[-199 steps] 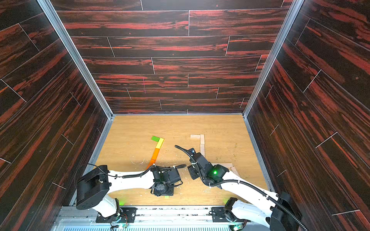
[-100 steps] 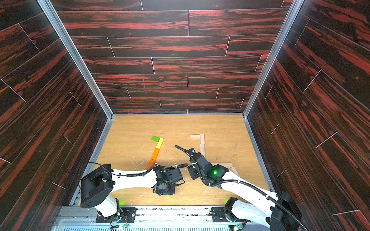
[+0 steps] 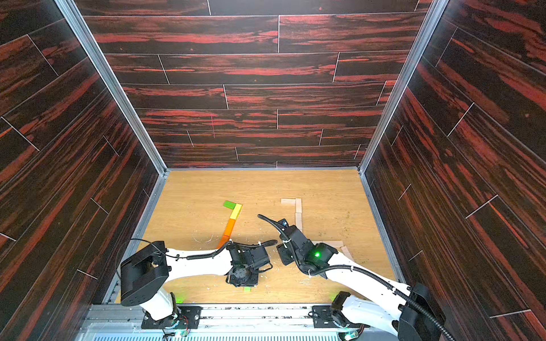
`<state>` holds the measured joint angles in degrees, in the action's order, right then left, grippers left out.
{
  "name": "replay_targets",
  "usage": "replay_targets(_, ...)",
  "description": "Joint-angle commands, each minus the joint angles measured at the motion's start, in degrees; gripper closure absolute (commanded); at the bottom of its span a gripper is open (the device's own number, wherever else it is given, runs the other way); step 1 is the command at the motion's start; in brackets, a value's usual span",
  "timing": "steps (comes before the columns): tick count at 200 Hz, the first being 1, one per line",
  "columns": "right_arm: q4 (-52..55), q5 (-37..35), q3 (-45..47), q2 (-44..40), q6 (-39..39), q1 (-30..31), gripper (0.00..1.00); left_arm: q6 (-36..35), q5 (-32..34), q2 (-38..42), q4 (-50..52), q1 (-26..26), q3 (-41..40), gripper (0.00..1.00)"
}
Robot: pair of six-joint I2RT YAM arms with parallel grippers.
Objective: Assemble a giraffe with building blocks
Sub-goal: Assemble the building block at the center of the board.
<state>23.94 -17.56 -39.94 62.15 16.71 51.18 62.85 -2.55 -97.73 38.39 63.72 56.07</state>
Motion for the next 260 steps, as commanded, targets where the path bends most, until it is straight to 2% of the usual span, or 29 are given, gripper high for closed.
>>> replay_targets(1,-0.43,0.34,0.7,0.47,0.1,-0.03,0.47,-0.05,1.88,-1.06,0.57,-0.97,0.92,0.75)
replay_targets(181,-0.88,1.05,1.09,0.78,-0.04,-1.08,0.47,-1.85,1.25,-4.0,0.37,-3.17,3.07,0.74)
replay_targets(260,-0.83,1.15,1.1,0.79,-0.07,-1.16,0.47,-2.2,1.77,-3.85,0.75,-3.32,3.47,0.69)
